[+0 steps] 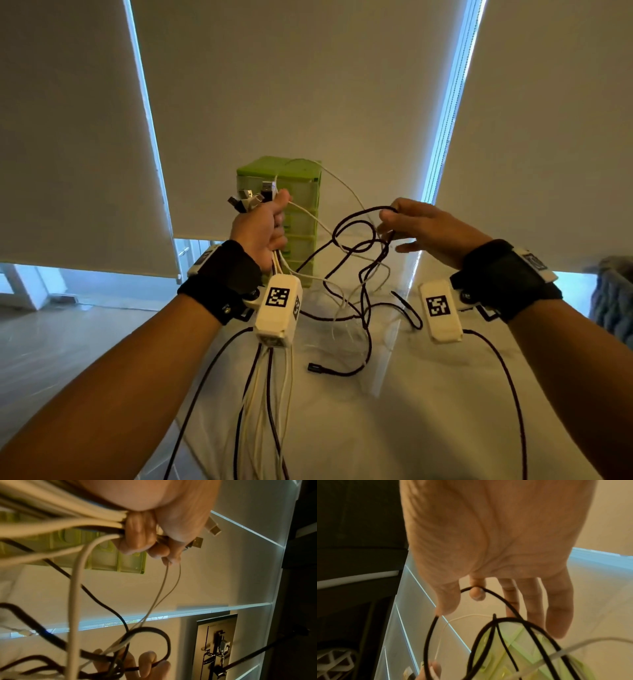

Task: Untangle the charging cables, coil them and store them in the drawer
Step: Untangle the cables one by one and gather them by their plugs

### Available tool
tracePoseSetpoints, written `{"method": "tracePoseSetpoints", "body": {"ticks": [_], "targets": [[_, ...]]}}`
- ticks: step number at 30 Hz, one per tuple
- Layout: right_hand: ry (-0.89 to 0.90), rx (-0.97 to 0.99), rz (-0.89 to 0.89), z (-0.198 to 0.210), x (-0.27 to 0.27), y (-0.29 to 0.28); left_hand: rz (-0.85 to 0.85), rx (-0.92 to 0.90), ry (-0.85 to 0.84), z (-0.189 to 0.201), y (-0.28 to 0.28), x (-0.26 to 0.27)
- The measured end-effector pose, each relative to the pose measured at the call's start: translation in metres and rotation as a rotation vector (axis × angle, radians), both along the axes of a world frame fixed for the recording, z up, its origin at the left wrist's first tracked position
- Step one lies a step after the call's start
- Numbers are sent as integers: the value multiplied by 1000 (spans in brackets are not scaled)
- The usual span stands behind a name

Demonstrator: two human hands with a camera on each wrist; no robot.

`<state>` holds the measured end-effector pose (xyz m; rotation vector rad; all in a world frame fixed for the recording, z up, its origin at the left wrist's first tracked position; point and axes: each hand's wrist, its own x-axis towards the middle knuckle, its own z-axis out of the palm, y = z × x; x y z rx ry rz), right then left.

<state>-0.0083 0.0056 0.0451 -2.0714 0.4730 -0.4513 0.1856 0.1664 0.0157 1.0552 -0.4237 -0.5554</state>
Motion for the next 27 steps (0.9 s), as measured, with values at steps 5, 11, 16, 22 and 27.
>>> {"method": "tracePoseSetpoints", "body": {"ticks": [5,11,16,22,27], "targets": [[57,-87,61,-16,4,9,-94,-20,-10,-2,3,1],[86,-566,-39,-28,6,-5,36,-151,89,-3,16,15],[136,-761,-279,-32,-14,-42,132,-87,95,-2,30,29],[-78,-228,-479,-17,-49,-82,225,25,-113,11,52,49],[-22,-161,-545,-12,-47,-79,108,6,-69,4,59,53]]}}
